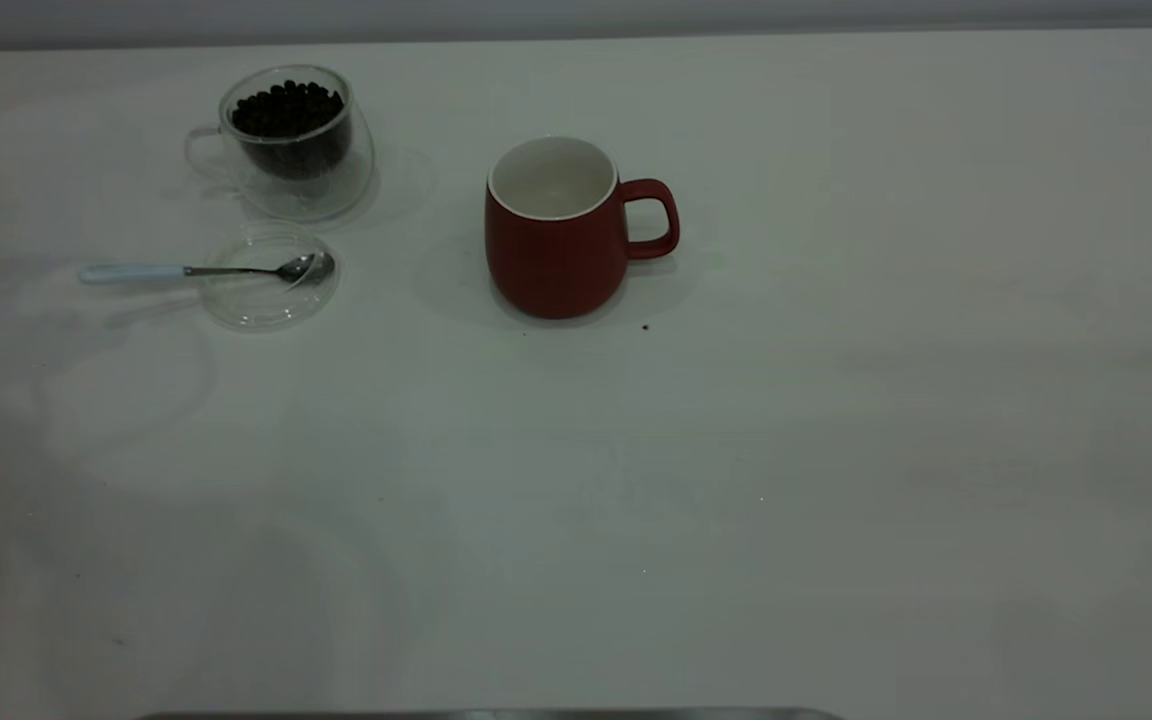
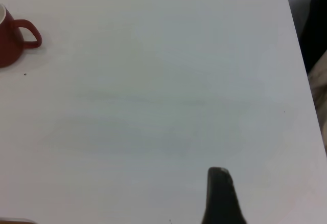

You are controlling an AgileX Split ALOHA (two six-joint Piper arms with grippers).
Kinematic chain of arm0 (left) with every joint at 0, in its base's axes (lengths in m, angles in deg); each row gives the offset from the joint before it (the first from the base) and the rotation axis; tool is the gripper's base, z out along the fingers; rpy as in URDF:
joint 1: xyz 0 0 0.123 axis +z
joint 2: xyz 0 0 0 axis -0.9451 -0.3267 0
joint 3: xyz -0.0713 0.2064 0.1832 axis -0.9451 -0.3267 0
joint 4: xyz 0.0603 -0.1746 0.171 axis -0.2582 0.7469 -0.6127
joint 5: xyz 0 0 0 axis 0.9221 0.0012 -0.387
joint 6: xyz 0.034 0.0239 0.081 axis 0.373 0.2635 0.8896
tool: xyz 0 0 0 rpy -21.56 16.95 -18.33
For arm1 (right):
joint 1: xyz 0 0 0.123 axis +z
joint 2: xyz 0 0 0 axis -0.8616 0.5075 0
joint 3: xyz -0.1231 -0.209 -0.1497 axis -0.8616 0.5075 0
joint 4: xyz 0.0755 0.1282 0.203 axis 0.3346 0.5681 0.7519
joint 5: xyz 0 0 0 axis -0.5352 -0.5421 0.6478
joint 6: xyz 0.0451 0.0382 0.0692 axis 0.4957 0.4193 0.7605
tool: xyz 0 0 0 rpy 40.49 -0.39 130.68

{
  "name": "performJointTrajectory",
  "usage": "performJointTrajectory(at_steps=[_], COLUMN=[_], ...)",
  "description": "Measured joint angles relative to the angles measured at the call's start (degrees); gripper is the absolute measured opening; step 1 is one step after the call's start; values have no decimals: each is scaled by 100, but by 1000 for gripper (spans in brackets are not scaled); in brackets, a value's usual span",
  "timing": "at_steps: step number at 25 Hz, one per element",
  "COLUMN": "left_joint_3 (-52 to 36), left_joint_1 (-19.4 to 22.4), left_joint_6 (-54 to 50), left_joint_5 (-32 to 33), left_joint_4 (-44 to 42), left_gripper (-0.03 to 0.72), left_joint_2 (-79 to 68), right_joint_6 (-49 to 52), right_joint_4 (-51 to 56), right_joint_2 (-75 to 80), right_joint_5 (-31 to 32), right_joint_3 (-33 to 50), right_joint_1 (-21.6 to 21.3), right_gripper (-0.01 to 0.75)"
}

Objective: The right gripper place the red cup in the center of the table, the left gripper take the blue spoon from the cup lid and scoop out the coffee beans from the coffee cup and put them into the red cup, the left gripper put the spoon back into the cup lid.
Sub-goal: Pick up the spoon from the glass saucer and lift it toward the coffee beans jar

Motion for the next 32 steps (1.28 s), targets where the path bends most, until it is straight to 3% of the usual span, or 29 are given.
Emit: performJointTrajectory(at_steps=[2,5,12,19,32], left_joint_3=[18,30,40,40,40], left_joint_1=[-52,-177,-596,-1089,-1457], left_joint_6=[160,351,866,969,964], left_joint_5=[-23,-28,-46,-39,-89], left_joint_4=[38,143,740,816,914], left_gripper=[554,583,583,583,583], left_joint_2=[-133,-323,-578,-677,-779], right_joint_6=[0,0,0,0,0], right_joint_4=[0,0,0,0,0], right_joint_2=[0,0,0,0,0], right_joint_5=[0,0,0,0,0], right_joint_3=[0,0,0,0,0], right_joint_1=[0,0,0,0,0], right_gripper=[531,531,531,531,531])
